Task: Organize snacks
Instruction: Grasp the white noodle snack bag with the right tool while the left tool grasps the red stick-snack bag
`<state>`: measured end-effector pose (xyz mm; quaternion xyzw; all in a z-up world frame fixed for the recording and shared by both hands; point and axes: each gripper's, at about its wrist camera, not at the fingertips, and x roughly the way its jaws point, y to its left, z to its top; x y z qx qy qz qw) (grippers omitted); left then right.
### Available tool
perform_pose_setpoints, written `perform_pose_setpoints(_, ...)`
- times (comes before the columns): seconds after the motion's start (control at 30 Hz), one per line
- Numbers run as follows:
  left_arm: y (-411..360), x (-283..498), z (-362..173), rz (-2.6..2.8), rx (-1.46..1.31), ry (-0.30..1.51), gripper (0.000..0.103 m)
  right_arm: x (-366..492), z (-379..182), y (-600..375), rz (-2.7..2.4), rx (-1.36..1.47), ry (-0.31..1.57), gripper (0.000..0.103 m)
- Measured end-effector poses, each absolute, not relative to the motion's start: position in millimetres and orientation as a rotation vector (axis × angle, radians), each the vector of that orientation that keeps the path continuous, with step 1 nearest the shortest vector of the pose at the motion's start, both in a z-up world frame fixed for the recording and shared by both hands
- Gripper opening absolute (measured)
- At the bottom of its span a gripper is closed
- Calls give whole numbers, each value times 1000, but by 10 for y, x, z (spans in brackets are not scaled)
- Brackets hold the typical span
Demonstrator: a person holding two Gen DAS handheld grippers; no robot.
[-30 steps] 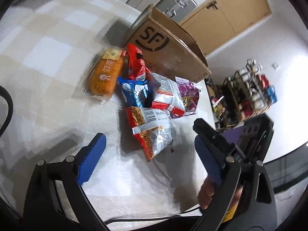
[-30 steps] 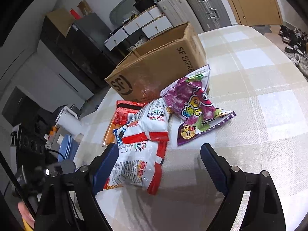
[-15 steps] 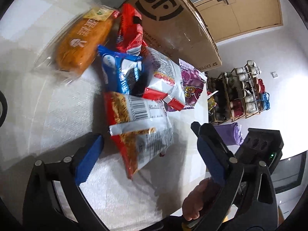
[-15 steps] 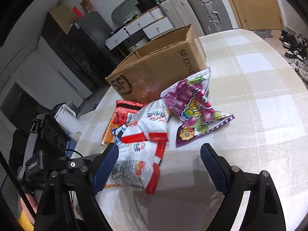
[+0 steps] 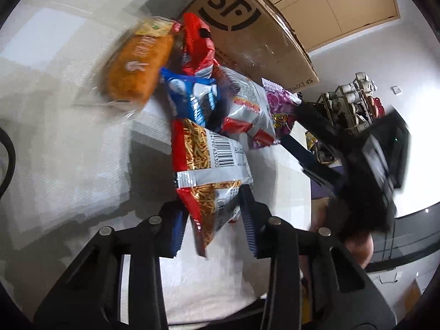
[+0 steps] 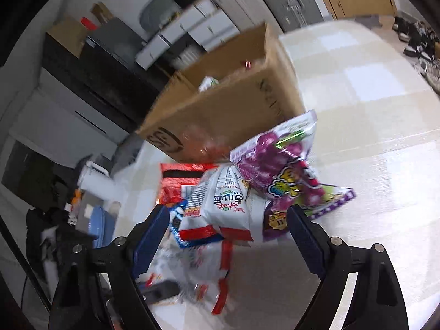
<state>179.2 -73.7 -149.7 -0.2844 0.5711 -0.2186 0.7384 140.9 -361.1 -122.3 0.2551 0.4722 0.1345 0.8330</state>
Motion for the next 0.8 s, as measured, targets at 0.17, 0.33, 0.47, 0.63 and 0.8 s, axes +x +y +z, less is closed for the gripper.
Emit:
perform_pose_setpoints(0.17, -484, 1762, -1483, -486, -615, 1262, 31, 1634, -1373, -3491, 282, 607, 1093, 89)
perform_pose_setpoints(0.33, -305, 1803, -1506, -489, -630, 1271, 31, 1736, -1406, -3358, 278, 596, 1118, 89)
perform_pose_setpoints(0.47, -314, 1762, -1496, -494, -623, 1280, 31, 1821, -1493, -3278, 255, 607, 1141, 84)
perform_pose_setpoints(0.63, -375, 1798, -1486, -496, -627, 1281, 31, 1840, -1505, -3266, 238, 598, 1112, 61)
perform_pose_setpoints(0.8, -276, 1771, -1521, -497, -629, 1279, 31, 1731, -1530, -3310, 230, 607, 1084, 49)
